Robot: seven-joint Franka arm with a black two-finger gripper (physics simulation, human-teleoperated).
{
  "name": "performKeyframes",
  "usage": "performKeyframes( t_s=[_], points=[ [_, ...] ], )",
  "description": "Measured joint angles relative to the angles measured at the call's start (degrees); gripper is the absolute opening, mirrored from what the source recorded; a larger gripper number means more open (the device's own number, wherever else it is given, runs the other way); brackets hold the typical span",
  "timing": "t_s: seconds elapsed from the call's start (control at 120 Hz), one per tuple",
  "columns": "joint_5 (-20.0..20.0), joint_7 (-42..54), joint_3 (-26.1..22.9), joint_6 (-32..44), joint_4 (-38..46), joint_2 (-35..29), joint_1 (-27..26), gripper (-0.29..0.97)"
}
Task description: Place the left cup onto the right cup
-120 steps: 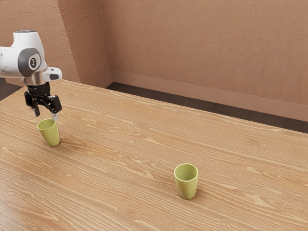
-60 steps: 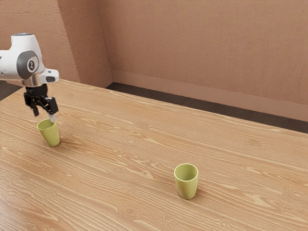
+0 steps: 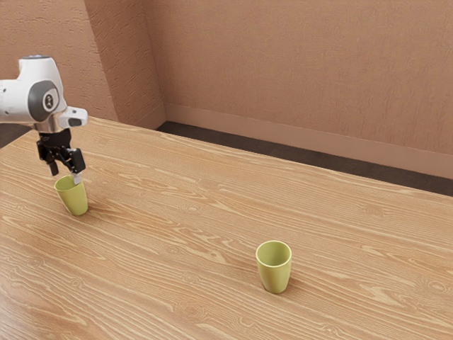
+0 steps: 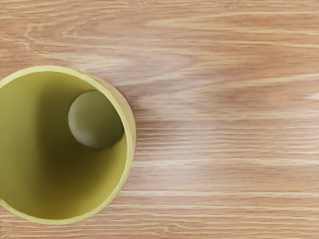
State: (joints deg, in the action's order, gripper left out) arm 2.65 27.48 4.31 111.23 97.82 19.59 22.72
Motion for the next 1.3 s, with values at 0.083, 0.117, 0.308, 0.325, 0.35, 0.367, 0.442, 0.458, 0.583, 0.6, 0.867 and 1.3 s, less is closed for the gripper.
performKeyframes(
  t_s=[0.083, 0.117, 0.308, 0.325, 0.35, 0.367, 0.442, 0.458, 0.583, 0.6, 0.867, 1.3],
  points=[
    [0.0, 0.3, 0.0, 0.7, -0.3, 0.6, 0.0, 0.68],
    [0.0, 0.4, 0.0, 1.0, -0.3, 0.7, 0.0, 0.68],
    [0.0, 0.9, -0.1, 1.8, -0.4, 1.6, -0.1, 0.68],
    [0.0, 1.0, -0.1, 1.8, -0.4, 1.7, -0.1, 0.68],
    [0.0, 1.0, -0.1, 1.9, -0.4, 1.9, -0.1, 0.68],
    [0.0, 1.1, -0.1, 1.9, -0.4, 2.0, -0.1, 0.68],
    [0.0, 1.2, -0.1, 2.1, -0.4, 2.5, -0.1, 0.68],
    [0.0, 1.2, -0.1, 2.1, -0.4, 2.6, 0.0, 0.68],
    [0.0, 1.4, -0.1, 2.3, -0.9, 3.5, 0.0, 0.68],
    [0.0, 1.4, -0.1, 2.4, -0.9, 3.7, -0.1, 0.68],
    [0.0, 1.7, -0.1, 3.2, -2.0, 5.1, 0.0, 0.68],
    [-0.2, 2.0, -0.2, 3.5, -4.6, 8.0, -0.2, 0.68]
  ],
)
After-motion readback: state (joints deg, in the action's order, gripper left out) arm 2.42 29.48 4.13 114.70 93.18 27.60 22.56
